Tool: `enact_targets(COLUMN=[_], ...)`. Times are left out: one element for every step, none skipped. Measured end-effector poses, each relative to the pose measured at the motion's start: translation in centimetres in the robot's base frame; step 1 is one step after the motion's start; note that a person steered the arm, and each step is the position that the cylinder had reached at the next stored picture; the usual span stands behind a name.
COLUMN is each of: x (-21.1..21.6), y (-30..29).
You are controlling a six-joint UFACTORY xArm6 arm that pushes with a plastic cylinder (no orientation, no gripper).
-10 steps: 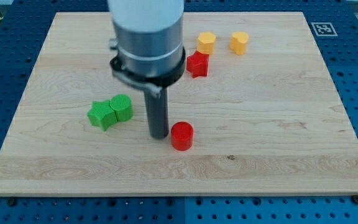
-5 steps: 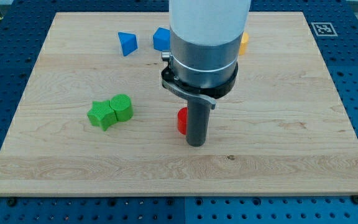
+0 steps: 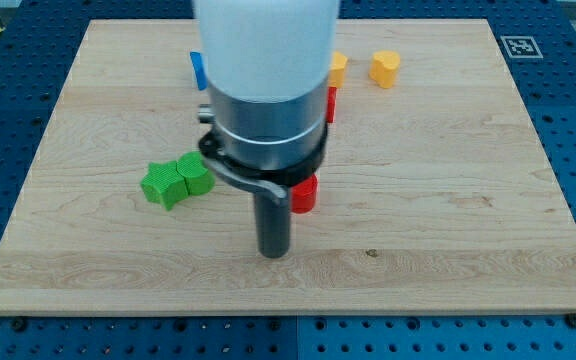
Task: Place the red circle below the red star
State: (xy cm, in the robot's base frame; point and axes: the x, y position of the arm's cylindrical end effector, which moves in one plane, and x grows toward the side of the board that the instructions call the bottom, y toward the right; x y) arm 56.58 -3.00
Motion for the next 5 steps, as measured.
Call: enact_targets(x=[-1.1,-3.8,-4.3,-4.3,-4.3], y=[-3.3,-3.8,-2.3,0.2,0.3])
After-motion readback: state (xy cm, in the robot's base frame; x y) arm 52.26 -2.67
